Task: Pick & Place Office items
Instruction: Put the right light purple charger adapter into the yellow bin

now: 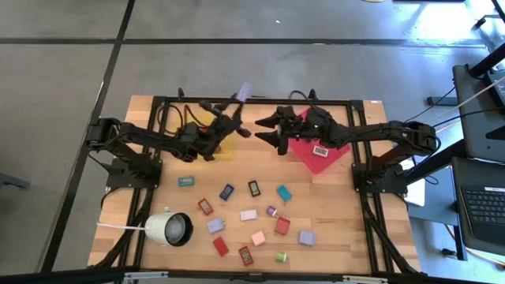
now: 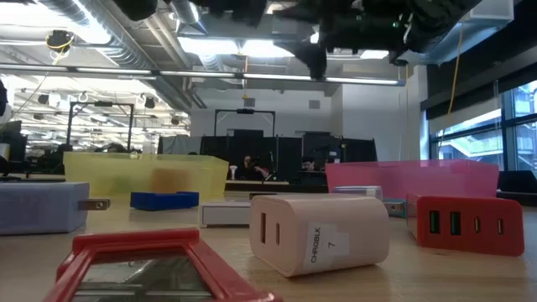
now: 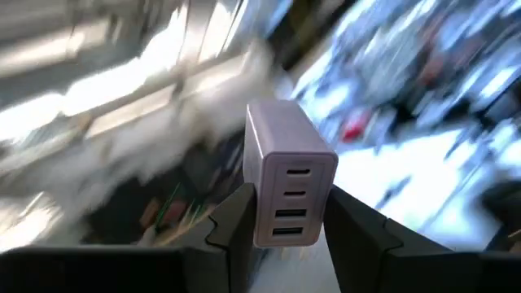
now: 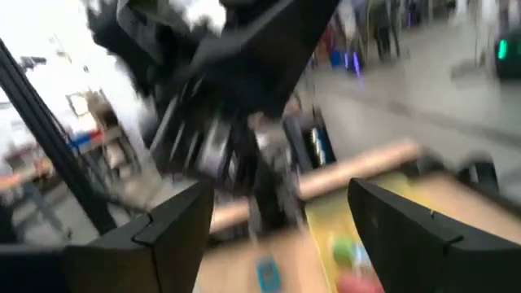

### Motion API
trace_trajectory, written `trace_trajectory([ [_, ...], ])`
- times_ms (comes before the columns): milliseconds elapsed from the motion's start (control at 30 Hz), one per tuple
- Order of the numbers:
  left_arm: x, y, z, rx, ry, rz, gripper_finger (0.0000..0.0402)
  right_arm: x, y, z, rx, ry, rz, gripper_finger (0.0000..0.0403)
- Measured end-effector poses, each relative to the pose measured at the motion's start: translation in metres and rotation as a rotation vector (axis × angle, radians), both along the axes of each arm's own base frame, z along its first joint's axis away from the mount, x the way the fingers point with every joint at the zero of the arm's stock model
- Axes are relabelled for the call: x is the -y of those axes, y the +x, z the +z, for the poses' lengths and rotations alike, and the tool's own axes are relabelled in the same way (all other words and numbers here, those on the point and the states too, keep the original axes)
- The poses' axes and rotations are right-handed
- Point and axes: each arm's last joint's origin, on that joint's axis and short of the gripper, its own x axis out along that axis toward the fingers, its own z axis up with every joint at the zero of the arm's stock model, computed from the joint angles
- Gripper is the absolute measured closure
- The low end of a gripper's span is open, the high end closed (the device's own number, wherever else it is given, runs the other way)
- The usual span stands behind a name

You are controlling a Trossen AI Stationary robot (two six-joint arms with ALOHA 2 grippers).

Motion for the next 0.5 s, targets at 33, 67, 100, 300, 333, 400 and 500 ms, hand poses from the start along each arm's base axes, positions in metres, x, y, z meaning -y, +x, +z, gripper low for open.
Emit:
trace_trajectory([
  [33,-0.001,0.000,-0.004,-0.028,-0.048,0.075,0.0278,0.002,-0.001,-0.004,-0.043,0.010,0.007,0.0115],
  [67,-0.002,0.000,-0.009,-0.069,-0.089,0.142,0.0278,0.005,-0.001,-0.008,-0.085,0.020,0.010,0.0115],
  [100,-0.003,0.000,-0.016,-0.120,-0.124,0.205,0.0278,0.007,-0.002,-0.012,-0.124,0.031,0.009,0.0115],
  [300,-0.004,-0.002,-0.062,-0.350,-0.229,0.320,0.0278,0.011,-0.005,-0.026,-0.266,0.019,-0.002,0.0115],
  [333,-0.004,-0.004,-0.069,-0.368,-0.258,0.286,0.0278,0.011,-0.006,-0.027,-0.276,0.022,-0.002,0.0115],
  [400,-0.003,-0.007,-0.083,-0.392,-0.356,0.185,0.0277,0.011,-0.006,-0.028,-0.286,0.024,-0.001,0.0115],
  [500,-0.005,-0.014,-0.099,-0.428,-0.548,0.066,0.0277,0.011,-0.006,-0.029,-0.296,0.023,-0.001,0.0115],
])
